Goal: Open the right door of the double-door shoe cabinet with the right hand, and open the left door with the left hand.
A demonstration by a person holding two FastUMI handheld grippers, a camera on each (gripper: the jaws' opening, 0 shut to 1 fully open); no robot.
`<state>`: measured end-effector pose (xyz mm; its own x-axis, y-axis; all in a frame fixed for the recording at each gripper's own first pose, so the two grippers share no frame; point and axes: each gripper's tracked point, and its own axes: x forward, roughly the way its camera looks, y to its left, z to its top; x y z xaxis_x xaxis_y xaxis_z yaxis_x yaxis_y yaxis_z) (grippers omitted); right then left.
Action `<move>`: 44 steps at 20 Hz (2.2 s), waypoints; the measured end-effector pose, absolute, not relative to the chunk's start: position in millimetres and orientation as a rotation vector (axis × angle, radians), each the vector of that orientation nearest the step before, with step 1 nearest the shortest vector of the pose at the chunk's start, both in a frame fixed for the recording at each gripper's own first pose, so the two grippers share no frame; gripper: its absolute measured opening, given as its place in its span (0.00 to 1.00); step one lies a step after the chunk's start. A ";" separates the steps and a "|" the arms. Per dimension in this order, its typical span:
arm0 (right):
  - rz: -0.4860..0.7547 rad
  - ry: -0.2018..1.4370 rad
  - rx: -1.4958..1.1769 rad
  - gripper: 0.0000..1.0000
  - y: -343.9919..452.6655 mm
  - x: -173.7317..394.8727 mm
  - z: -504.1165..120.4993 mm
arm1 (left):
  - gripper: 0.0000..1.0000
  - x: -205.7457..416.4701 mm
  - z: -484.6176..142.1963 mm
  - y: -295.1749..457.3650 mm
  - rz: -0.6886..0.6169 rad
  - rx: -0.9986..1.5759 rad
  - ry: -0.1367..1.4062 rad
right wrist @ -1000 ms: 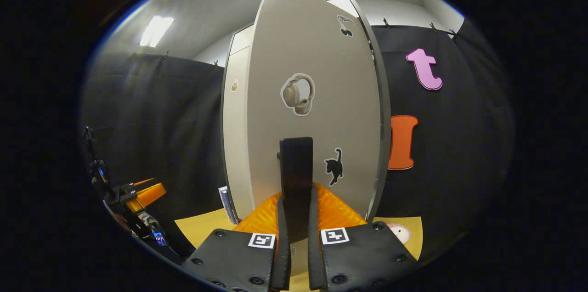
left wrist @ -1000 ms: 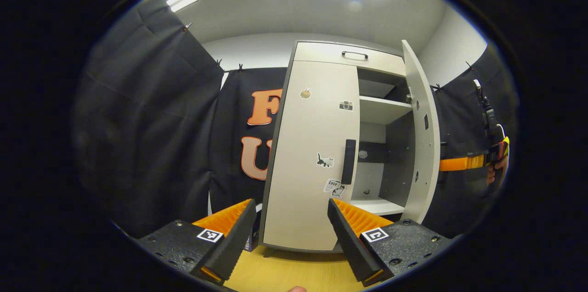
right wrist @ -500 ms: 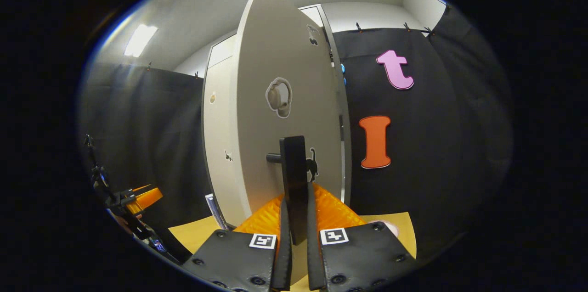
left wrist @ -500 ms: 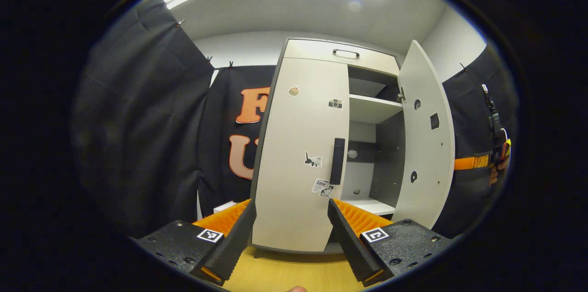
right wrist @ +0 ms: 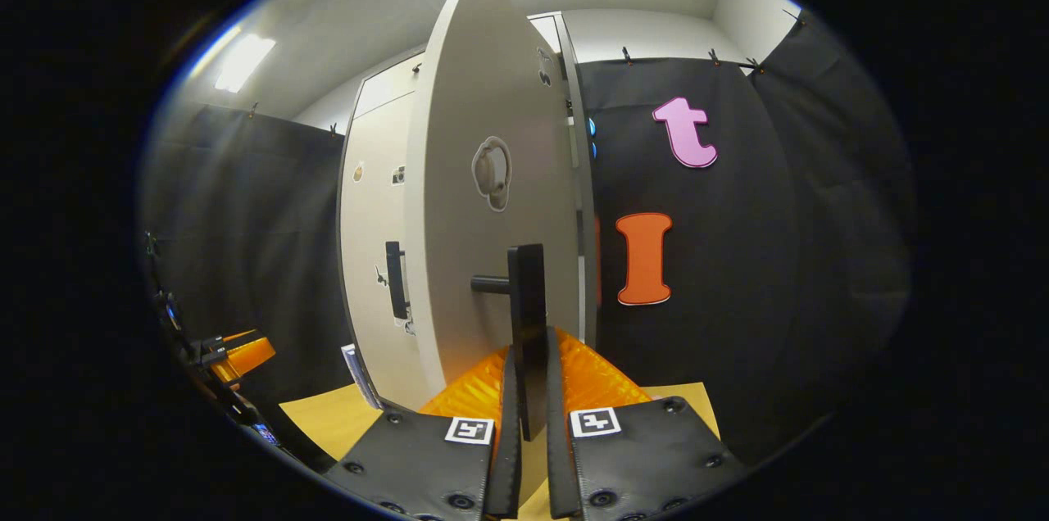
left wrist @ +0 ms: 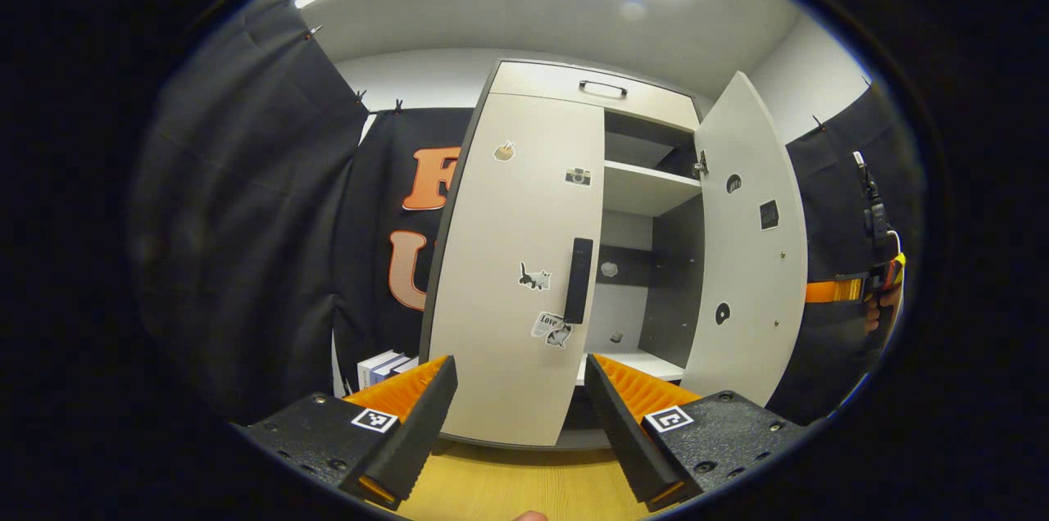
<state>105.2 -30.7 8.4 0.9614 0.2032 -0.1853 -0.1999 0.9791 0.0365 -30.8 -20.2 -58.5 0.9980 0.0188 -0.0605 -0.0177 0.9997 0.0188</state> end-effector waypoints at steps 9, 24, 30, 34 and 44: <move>0.123 0.191 0.032 0.15 -47.0 107.6 6.9 | 0.94 -31.7 -63.9 -17.5 0.029 0.011 0.074; -0.047 0.134 0.069 0.23 -68.2 61.3 7.0 | 0.94 52.3 -60.0 -71.3 -0.133 -0.030 0.101; -0.134 0.126 0.053 0.86 -85.7 30.7 8.3 | 0.94 123.7 -35.5 -100.8 -0.200 -0.013 0.030; -0.149 0.100 0.053 0.84 -88.8 26.1 9.7 | 0.94 174.0 -29.9 -115.8 -0.217 -0.045 0.034; -0.236 0.083 0.091 0.97 -105.7 14.1 8.5 | 0.92 245.0 -63.3 -92.9 -0.073 0.060 0.085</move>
<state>14.1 -105.7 8.5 0.9688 -0.2298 -0.0926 0.2373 0.9681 0.0801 245.0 -92.9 -63.3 0.9937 -0.0702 -0.0874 0.0753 0.9956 0.0563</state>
